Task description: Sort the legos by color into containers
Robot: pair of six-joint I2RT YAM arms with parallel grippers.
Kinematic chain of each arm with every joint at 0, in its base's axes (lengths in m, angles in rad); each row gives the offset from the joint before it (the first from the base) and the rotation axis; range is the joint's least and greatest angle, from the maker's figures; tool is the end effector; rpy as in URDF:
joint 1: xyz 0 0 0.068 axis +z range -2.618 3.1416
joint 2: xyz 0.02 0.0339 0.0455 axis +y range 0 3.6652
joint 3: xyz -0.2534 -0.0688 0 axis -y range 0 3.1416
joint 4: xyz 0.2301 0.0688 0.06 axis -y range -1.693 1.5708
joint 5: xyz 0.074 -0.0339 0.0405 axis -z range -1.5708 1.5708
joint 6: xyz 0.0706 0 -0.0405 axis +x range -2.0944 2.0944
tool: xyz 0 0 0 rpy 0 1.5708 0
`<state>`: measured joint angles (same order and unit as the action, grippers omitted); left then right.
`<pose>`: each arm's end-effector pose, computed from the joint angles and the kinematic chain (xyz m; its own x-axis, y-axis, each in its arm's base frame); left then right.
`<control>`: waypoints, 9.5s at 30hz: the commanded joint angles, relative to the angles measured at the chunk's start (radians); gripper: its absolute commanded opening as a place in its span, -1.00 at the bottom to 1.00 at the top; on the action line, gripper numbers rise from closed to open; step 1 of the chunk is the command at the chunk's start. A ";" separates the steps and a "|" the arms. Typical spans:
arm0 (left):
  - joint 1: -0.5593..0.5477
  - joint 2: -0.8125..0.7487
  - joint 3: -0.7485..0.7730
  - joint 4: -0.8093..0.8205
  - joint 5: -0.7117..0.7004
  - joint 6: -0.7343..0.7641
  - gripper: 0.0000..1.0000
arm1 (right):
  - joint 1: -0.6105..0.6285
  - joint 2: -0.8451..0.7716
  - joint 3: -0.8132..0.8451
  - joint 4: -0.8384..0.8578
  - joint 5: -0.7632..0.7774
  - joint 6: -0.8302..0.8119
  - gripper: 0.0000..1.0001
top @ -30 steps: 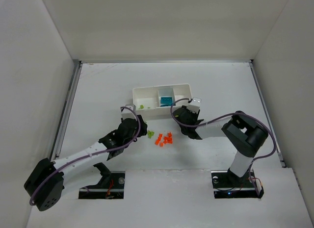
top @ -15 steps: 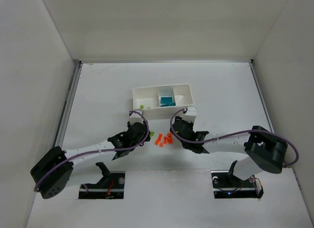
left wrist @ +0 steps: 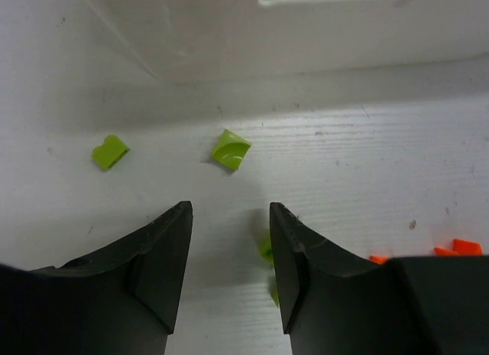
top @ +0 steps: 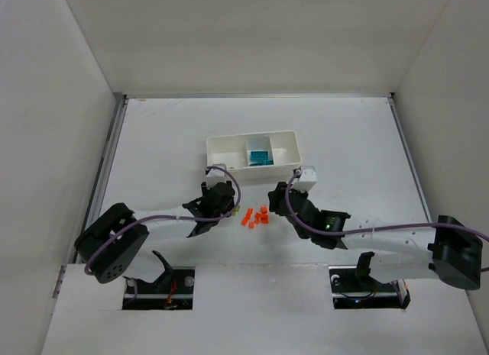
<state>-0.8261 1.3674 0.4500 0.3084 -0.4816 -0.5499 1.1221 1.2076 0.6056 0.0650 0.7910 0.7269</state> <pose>0.2059 -0.1752 0.1373 -0.5365 -0.1013 -0.8378 0.1334 0.9701 -0.2027 0.1579 0.2123 0.2063 -0.4107 0.2241 -0.8838 -0.1279 0.9456 0.2992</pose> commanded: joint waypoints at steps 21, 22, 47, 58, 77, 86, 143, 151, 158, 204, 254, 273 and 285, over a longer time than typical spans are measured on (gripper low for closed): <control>0.065 0.205 0.139 0.093 0.003 0.100 -0.36 | 0.008 -0.046 0.040 0.053 -0.075 -0.127 -0.41; 0.061 0.205 0.141 0.089 0.003 0.100 -0.41 | 0.005 -0.045 0.046 0.053 -0.075 -0.130 -0.41; 0.011 -0.043 0.053 0.017 0.009 0.038 -0.73 | -0.322 0.351 0.379 0.219 -0.329 -0.297 -0.18; 0.017 -0.140 0.096 -0.032 0.009 0.041 -0.73 | -0.336 0.393 0.381 0.248 -0.322 -0.304 0.28; 0.181 0.079 0.377 0.041 0.071 0.088 -0.69 | -0.063 0.098 -0.058 0.223 -0.190 -0.081 -0.38; 0.209 0.182 0.458 0.049 0.049 0.097 -0.63 | 0.083 0.136 -0.086 0.114 -0.138 0.000 -0.05; -0.210 -0.126 -0.010 -0.152 -0.089 -0.068 -0.17 | 0.000 0.446 0.037 0.245 -0.093 -0.075 -0.28; -0.221 -0.094 0.001 -0.172 -0.075 -0.087 -0.14 | 0.000 0.321 -0.007 0.213 -0.088 -0.057 -0.39; -0.225 -0.119 -0.002 -0.178 -0.071 -0.090 -0.14 | 0.002 0.195 -0.044 0.165 -0.099 -0.041 -0.40; -0.199 -0.090 -0.045 -0.094 -0.022 -0.085 -0.20 | -0.462 0.245 0.267 0.214 -0.259 -0.350 -0.02; 0.238 -0.005 0.319 0.029 0.193 -0.027 -0.65 | -0.115 0.371 0.005 0.279 -0.297 -0.130 0.00; 0.075 -0.171 0.101 -0.008 0.088 0.035 -0.19 | -0.124 0.437 0.036 0.288 -0.291 -0.119 -0.42; -0.080 -0.275 -0.043 -0.109 -0.023 -0.091 -0.12 | -0.155 0.183 0.026 0.219 -0.253 -0.158 -0.54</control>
<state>-0.8860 1.1019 0.4274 0.1963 -0.4629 -0.5892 0.9905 1.4696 0.6109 0.2890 0.5060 0.5987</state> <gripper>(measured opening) 0.434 0.263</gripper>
